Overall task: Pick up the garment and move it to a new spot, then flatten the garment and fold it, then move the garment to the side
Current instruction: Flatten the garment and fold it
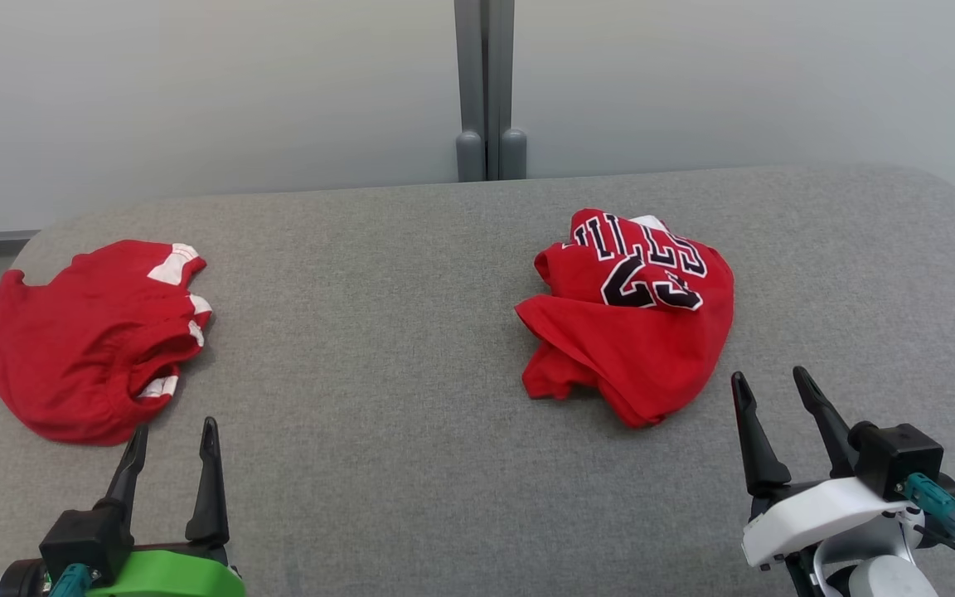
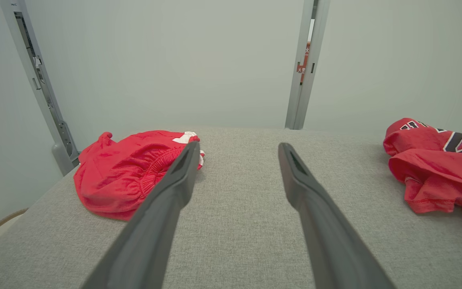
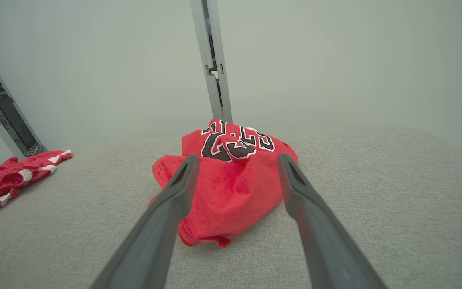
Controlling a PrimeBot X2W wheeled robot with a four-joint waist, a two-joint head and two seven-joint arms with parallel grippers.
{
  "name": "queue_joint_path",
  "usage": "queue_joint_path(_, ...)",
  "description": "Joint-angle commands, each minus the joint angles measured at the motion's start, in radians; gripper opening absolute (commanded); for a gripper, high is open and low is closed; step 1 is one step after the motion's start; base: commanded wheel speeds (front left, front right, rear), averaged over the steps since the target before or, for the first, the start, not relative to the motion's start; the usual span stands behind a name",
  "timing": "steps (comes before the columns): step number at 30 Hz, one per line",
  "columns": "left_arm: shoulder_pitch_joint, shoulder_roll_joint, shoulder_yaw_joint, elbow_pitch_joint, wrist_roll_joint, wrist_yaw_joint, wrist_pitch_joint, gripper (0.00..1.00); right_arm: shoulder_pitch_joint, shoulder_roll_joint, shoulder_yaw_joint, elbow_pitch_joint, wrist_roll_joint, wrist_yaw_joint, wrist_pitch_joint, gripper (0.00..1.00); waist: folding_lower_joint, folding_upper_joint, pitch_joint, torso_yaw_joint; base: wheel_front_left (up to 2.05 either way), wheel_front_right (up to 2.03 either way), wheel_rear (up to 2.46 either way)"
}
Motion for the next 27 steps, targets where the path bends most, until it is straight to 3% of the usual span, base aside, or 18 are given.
queue_joint_path(1,-0.001,0.001,0.006,-0.001,0.013,-0.002,-0.001,1.00,0.009,-0.002,0.000,0.003,0.002,0.000,0.002,1.00,0.0001,0.0000,0.001,-0.001,0.00,0.00,0.00)
queue_joint_path(20,-0.007,-0.010,0.015,0.004,0.022,-0.011,-0.001,1.00,0.004,-0.002,-0.017,0.015,0.002,0.000,-0.001,1.00,0.0001,0.0000,0.010,0.004,0.00,0.00,0.00)
queue_joint_path(27,-0.021,-0.017,0.013,0.003,0.029,-0.012,-0.001,1.00,-0.068,-0.019,-0.021,0.023,-0.051,0.000,0.016,1.00,0.0001,0.0000,0.027,0.012,0.00,0.00,0.00)
